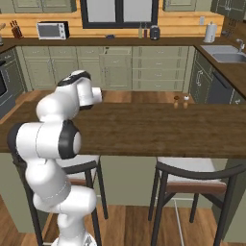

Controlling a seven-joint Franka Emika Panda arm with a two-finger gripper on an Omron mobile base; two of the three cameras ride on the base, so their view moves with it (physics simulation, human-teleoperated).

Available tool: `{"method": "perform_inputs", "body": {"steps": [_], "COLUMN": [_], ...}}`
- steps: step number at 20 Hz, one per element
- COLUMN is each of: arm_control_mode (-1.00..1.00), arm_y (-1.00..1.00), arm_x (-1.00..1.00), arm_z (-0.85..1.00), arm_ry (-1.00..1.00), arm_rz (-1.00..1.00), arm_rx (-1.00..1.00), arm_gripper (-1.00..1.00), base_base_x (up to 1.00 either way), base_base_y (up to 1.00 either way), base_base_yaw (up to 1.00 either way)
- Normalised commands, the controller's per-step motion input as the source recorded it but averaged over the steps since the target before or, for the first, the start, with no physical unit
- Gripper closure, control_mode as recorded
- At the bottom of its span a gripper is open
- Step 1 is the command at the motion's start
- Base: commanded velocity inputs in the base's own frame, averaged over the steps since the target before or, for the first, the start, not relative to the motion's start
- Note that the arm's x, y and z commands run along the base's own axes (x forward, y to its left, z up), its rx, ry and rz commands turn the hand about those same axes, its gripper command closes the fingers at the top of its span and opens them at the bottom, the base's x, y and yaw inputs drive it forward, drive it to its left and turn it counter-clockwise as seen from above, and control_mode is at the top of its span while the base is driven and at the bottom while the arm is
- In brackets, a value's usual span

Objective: Take a straw from the drawer in front and place it inside the glass cup on the dining counter.

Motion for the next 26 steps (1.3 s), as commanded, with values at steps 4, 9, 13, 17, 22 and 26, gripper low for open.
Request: {"method": "perform_inputs", "body": {"steps": [4,9,13,17,22,26], "arm_control_mode": [-1.0,-1.0,-1.0,-1.0,-1.0,-1.0], "arm_y": [0.28,0.12,0.09,0.07,0.03,0.06], "arm_x": [0.43,0.38,0.49,0.57,0.62,0.56], "arm_z": [-0.36,-0.46,-0.38,-0.23,-0.18,-0.25], "arm_ry": [0.0,0.0,0.0,0.0,0.0,0.0], "arm_rz": [0.0,0.0,0.0,0.0,0.0,0.0], "arm_rx": [0.0,0.0,0.0,0.0,0.01,0.0], "arm_gripper": [1.0,1.0,1.0,1.0,1.0,1.0], "base_base_x": [0.0,0.0,0.0,0.0,0.0,0.0], "base_base_y": [0.0,0.0,0.0,0.0,0.0,0.0], "base_base_yaw": [0.0,0.0,0.0,0.0,0.0,0.0]}}
